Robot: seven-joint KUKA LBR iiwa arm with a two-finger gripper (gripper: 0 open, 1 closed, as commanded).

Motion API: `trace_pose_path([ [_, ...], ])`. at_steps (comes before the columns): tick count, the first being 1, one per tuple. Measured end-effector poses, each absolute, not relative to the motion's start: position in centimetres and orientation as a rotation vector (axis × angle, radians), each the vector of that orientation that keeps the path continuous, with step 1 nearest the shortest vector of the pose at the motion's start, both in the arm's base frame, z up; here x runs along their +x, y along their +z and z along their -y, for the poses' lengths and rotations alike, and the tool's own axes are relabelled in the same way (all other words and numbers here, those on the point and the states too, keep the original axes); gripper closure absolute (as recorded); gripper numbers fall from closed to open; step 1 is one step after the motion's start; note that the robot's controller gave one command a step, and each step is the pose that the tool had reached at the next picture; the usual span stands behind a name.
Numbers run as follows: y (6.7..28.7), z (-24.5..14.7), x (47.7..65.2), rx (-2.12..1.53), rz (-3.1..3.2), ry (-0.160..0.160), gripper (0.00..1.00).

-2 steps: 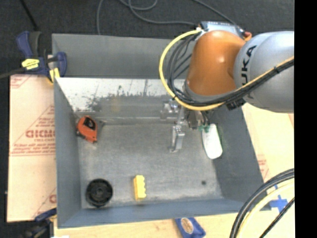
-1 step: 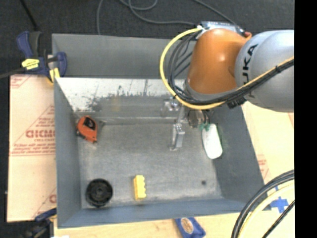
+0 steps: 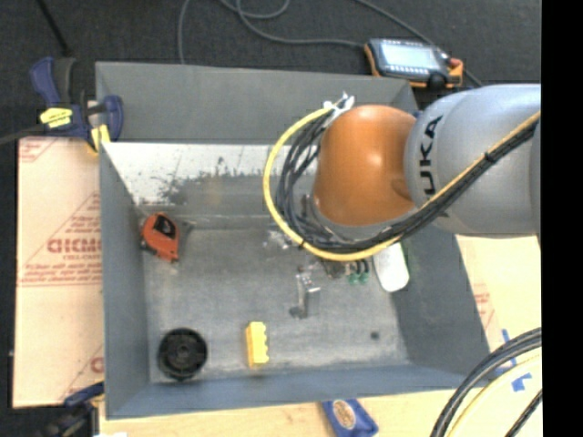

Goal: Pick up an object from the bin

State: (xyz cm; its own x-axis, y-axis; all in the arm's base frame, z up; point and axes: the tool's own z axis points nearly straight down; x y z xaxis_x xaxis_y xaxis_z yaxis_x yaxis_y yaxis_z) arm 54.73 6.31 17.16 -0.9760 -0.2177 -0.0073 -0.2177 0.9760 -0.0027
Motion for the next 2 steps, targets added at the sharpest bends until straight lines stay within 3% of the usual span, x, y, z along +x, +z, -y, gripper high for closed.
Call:
trace_pose_path([
  [1, 13.8, -9.0, 55.1, -0.563, -3.087, 0.000, 0.00],
  [2, 12.6, -9.6, 54.3, -0.785, -3.040, -0.001, 0.00],
])
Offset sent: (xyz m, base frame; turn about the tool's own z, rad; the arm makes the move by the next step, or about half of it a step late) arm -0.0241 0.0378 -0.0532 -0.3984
